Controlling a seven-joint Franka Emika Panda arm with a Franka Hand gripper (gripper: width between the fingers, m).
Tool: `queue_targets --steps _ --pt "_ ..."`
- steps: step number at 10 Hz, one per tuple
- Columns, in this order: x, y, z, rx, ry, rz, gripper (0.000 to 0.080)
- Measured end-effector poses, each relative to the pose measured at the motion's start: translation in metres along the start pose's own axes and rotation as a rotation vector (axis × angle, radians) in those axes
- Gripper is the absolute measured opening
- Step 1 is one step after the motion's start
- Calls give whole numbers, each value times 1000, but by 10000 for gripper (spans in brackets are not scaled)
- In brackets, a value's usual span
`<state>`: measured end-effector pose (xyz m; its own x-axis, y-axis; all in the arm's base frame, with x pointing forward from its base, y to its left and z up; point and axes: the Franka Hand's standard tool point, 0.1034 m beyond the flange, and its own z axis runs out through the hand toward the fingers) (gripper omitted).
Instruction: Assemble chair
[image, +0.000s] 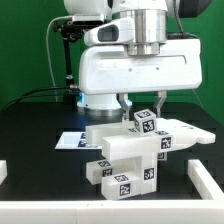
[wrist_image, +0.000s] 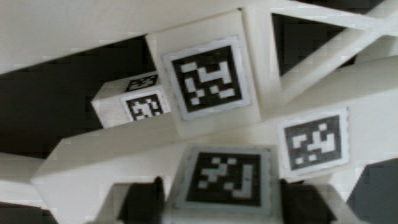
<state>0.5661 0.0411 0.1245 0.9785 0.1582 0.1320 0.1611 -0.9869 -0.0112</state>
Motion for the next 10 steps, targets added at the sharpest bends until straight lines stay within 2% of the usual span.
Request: queue_targets --steps 2,4,7,10 --pt "0 0 0 0 0 3 300" --pt "0 0 0 2 0 159 300" --pt "2 -5 1 -3 30 521 300" --pt "4 -10 1 11 55 877 300"
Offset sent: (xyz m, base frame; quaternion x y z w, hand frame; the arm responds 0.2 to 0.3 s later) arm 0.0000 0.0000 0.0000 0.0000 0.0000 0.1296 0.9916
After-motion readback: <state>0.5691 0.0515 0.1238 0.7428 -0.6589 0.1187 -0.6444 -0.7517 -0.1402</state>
